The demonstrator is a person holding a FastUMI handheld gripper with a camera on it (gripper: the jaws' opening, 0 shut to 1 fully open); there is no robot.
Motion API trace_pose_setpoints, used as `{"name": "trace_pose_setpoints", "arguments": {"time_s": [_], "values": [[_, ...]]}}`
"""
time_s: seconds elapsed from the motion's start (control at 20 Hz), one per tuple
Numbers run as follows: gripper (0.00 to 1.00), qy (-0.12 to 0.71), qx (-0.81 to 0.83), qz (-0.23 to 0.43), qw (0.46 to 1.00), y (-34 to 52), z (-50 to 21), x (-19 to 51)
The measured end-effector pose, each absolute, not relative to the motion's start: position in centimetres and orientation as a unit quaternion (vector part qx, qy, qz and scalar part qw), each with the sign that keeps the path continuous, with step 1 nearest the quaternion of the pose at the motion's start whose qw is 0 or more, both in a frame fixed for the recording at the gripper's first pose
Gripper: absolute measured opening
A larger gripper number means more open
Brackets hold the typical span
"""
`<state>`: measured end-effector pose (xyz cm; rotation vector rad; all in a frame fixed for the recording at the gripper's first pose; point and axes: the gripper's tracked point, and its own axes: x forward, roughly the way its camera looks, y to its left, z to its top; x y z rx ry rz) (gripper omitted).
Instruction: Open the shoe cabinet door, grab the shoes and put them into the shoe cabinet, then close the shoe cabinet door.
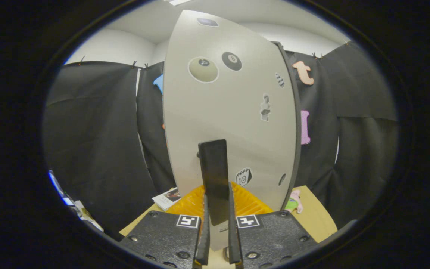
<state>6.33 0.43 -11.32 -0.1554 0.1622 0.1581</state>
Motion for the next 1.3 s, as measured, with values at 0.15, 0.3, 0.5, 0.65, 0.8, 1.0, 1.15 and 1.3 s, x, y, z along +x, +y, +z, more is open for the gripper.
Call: {"name": "trace_pose_setpoints", "arguments": {"time_s": [0.15, 0.3, 0.5, 0.65, 0.8, 1.0, 1.15, 1.3], "values": [[0.22, 0.077, -0.082, 0.07, 0.991, -3.2, -10.3, 3.7], [0.22, 0.073, -0.093, 0.052, 0.992, -6.6, -9.6, 2.1], [0.19, 0.077, -0.104, 0.053, 0.99, -9.9, -8.5, 0.9], [0.16, 0.082, -0.112, 0.049, 0.989, -11.3, -7.9, 0.7], [0.11, 0.087, -0.135, 0.04, 0.986, -13.2, -7.4, 0.4], [0.1, 0.097, -0.095, 0.02, 0.991, -16.5, -6.4, 0.3], [0.09, 0.087, -0.057, 0.011, 0.994, -18.5, -4.4, 0.1], [0.08, 0.066, -0.081, -0.02, 0.994, -21.0, -2.0, -1.1]]}}
